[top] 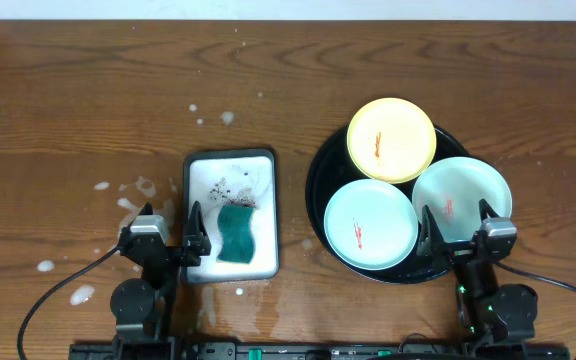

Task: Clean dirty plates on tray and stack at the side

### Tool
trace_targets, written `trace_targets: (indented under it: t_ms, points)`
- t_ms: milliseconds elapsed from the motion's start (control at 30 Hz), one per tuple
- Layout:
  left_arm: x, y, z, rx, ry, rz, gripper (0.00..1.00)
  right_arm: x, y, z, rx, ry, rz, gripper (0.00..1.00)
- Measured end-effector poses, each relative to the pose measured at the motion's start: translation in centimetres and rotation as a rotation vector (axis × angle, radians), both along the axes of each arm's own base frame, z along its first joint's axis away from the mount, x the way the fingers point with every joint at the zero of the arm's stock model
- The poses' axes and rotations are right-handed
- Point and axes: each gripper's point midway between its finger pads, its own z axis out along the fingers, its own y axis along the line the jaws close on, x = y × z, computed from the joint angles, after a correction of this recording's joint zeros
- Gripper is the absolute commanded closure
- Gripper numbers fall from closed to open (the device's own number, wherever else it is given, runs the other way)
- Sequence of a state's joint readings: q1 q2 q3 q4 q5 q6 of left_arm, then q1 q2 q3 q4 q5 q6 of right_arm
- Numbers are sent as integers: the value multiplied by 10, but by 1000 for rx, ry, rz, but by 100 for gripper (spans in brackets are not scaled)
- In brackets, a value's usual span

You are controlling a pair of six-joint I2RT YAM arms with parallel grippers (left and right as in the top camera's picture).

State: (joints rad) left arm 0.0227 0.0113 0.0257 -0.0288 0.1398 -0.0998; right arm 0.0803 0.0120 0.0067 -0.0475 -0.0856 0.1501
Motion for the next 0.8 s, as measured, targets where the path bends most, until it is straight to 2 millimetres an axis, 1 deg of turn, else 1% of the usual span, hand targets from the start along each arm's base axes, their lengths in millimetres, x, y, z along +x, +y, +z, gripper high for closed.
trace_targets:
  t_ms: [133,300,333,367,400,433,500,533,600,667,733,800]
  points:
    - [1,-3,4,-1,-23,-17,13,-1,4,-1,4,4,23,1]
    - [0,-17,31,-6,-133,-102,13,-6,15,-4,25,54,88,1]
    - [-1,-20,36,-13,-132,-115,13,-8,16,1,29,76,98,1]
    - [-2,-21,42,-22,-126,-124,13,-11,18,11,31,89,105,1]
    - [-3,-22,49,-37,-108,-129,13,-13,18,23,32,92,110,1]
    - [-4,-23,57,-47,-91,-134,13,-16,19,40,32,105,114,1]
    - [-5,-26,72,-67,-33,-145,13,-18,20,57,30,145,119,1]
    - [-5,-28,81,-78,15,-158,13,-18,20,67,28,184,120,1]
    - [-3,-33,100,-95,91,-185,13,-15,20,79,25,290,120,1]
    - [0,-40,112,-122,198,-219,13,-13,21,82,24,421,121,1]
    - [2,-46,114,-158,345,-244,13,-11,24,76,25,579,133,1]
    - [3,-49,107,-189,488,-253,13,-3,28,70,28,695,146,1]
